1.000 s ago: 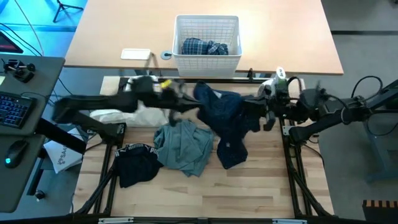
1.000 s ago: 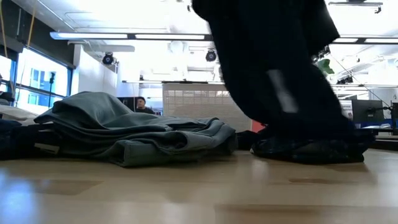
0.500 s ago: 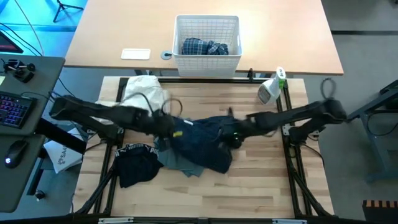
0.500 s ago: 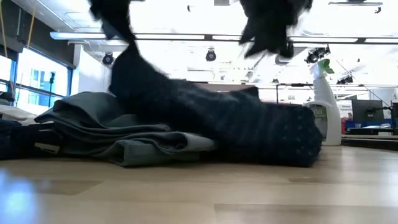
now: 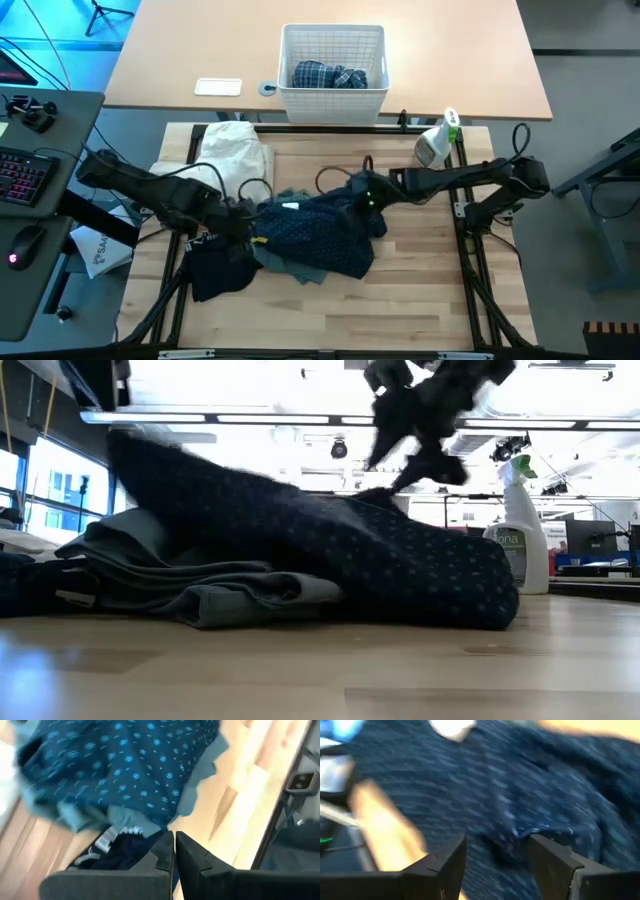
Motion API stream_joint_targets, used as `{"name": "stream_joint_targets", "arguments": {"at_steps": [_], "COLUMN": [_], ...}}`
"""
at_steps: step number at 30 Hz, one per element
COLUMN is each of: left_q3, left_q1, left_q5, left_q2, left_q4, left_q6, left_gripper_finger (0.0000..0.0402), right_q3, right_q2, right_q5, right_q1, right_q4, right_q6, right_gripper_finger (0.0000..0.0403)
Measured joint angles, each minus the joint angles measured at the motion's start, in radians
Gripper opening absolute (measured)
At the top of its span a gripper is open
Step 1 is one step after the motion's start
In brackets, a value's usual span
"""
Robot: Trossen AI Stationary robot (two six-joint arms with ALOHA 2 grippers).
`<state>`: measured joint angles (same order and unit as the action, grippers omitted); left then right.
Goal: Fold Laundry from Bin
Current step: Fold the dark blue polo
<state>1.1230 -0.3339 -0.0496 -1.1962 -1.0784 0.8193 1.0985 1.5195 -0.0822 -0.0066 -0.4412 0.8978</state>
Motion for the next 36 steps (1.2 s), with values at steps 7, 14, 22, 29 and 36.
{"name": "stream_joint_targets", "arguments": {"at_steps": [7,14,22,29,36], "left_q3": [0.0,0.0,0.013,0.181,0.388], "left_q1": [-0.004,0.035,0.054,0.006,0.0], "left_q5": [-0.139,-0.2,-0.194,-0.33,-0.487], "left_q2": [0.016,0.016,0.016,0.011,0.013], "left_q4": [-0.034,0.076,0.235,0.237,0.535], "left_q6": [0.021,-0.011,-0.046,-0.166,-0.526], "left_gripper_finger": [0.0047,0.0064,0.0065,0.0051,0.004], "right_q3": [0.002,0.002,0.0,-0.001,0.081], "right_q2": [0.098,0.237,0.294,-0.033,-0.465], "right_q5": [-0.104,-0.087,-0.158,-0.087,0.106], "right_q1": [-0.027,-0.02,-0.009,0.023,0.05], "right_q4": [0.327,0.421,0.422,0.341,0.343], "right_q6": [-0.144,-0.262,-0.378,-0.372,-0.424], "right_gripper_finger": [0.0184,0.0158,0.0034,0.0005,0.0002]}}
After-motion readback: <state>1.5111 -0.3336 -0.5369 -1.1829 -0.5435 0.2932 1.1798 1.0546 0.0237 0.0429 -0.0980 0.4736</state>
